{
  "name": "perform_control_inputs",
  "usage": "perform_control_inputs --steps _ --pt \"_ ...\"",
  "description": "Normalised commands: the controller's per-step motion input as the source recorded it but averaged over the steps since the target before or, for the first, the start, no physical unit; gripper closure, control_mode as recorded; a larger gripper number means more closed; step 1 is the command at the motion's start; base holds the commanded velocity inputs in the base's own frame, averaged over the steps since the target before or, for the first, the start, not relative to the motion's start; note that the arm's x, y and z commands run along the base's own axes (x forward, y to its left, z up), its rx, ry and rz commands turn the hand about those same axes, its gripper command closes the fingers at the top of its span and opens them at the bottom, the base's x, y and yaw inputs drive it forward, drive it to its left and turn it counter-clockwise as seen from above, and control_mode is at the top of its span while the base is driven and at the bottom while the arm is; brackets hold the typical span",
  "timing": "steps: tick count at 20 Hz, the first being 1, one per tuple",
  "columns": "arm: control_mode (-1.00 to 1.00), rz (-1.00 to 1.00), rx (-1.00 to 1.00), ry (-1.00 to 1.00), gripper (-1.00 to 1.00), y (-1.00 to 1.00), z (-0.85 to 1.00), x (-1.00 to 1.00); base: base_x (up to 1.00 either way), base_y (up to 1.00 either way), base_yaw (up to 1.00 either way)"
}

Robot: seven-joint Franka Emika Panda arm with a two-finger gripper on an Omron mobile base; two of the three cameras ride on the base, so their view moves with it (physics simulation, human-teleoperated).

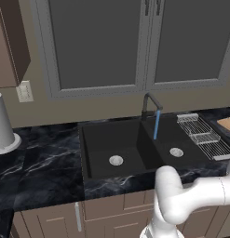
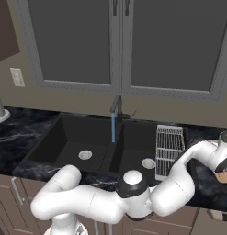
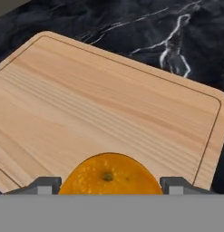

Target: Pick the orange from the sink and place it on the cutting board to airdry. Then turn off the sink faucet.

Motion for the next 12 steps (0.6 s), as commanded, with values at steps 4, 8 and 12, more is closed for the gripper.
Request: perform_control_inputs --steps 4,8,12 --pt "-1.0 0.0 0.03 0.02 -1.0 -0.11 -0.11 0.09 0.0 0.0 0.0" --pt "-1.0 0.0 0.05 0.0 -1.0 -0.03 0.6 0.01 0.0 0.0 0.0" --pt "-1.0 0.01 0.05 0.0 -1.0 -0.07 0.91 0.0 0.0 0.0 0.0"
